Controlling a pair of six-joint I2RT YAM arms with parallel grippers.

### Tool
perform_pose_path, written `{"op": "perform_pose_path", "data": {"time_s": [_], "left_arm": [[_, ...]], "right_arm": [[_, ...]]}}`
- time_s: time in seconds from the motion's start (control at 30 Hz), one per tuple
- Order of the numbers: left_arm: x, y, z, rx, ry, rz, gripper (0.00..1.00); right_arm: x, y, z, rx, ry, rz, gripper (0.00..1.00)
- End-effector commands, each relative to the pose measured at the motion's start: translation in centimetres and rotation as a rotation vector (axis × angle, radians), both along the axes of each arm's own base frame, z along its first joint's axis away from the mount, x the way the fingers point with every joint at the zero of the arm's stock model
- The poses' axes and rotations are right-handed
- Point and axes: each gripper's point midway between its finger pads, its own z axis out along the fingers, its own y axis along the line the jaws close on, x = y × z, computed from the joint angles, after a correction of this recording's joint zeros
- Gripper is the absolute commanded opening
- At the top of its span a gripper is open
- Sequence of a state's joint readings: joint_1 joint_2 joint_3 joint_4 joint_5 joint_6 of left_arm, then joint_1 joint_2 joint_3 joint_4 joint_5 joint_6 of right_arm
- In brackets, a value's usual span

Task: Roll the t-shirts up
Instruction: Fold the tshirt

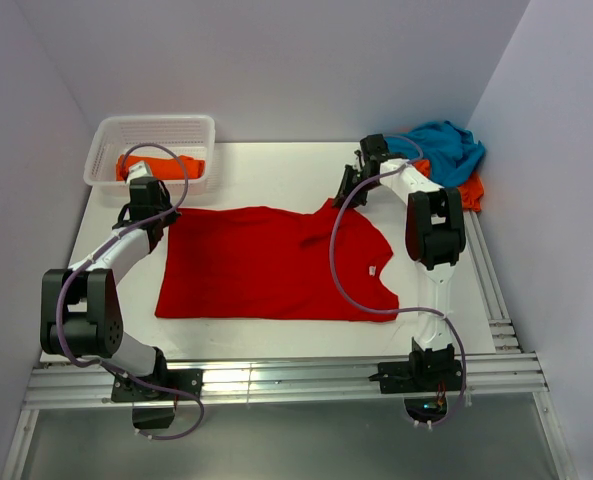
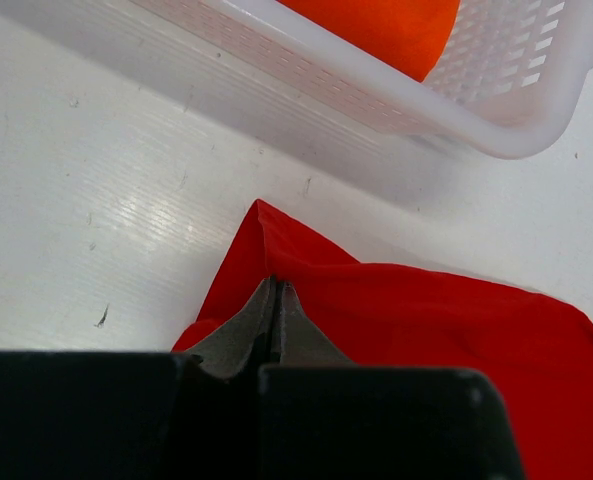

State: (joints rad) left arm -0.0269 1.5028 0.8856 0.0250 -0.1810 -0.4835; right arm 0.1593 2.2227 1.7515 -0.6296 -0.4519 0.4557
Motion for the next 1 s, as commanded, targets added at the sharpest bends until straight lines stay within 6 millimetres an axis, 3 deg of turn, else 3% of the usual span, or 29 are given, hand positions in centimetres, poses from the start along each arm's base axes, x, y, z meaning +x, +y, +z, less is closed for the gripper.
{"op": "perform_pose_path", "data": {"time_s": [0.0,0.2,0.33,0.53,0.6,0.7,0.8,0.97], "left_arm": [[1.3,0.1,2.6,0.007,-0.069,-0.007,0.00],[1.4,0.1,2.7,0.008,-0.069,-0.006,0.00],[1.3,0.1,2.7,0.006,-0.069,-0.006,0.00],[1.2,0.1,2.7,0.007,-0.069,-0.005,0.00],[1.2,0.1,2.7,0.007,-0.067,-0.005,0.00],[1.1,0.0,2.6,0.005,-0.066,-0.007,0.00],[1.1,0.1,2.7,0.005,-0.069,-0.004,0.00],[1.0,0.1,2.7,0.006,-0.067,-0.006,0.00]], "right_arm": [[1.5,-0.1,3.9,-0.007,-0.095,0.003,0.27],[1.5,0.0,3.8,-0.004,-0.093,0.011,0.40],[1.4,0.2,3.8,0.011,-0.090,0.013,0.25],[0.9,0.5,3.5,0.033,-0.076,0.019,0.24],[0.6,0.6,3.4,0.040,-0.070,0.028,0.27],[0.2,0.7,3.1,0.046,-0.054,0.039,0.39],[-0.2,0.6,2.5,0.041,-0.035,0.043,0.40],[-0.4,0.7,2.3,0.054,-0.029,0.031,0.25]]}}
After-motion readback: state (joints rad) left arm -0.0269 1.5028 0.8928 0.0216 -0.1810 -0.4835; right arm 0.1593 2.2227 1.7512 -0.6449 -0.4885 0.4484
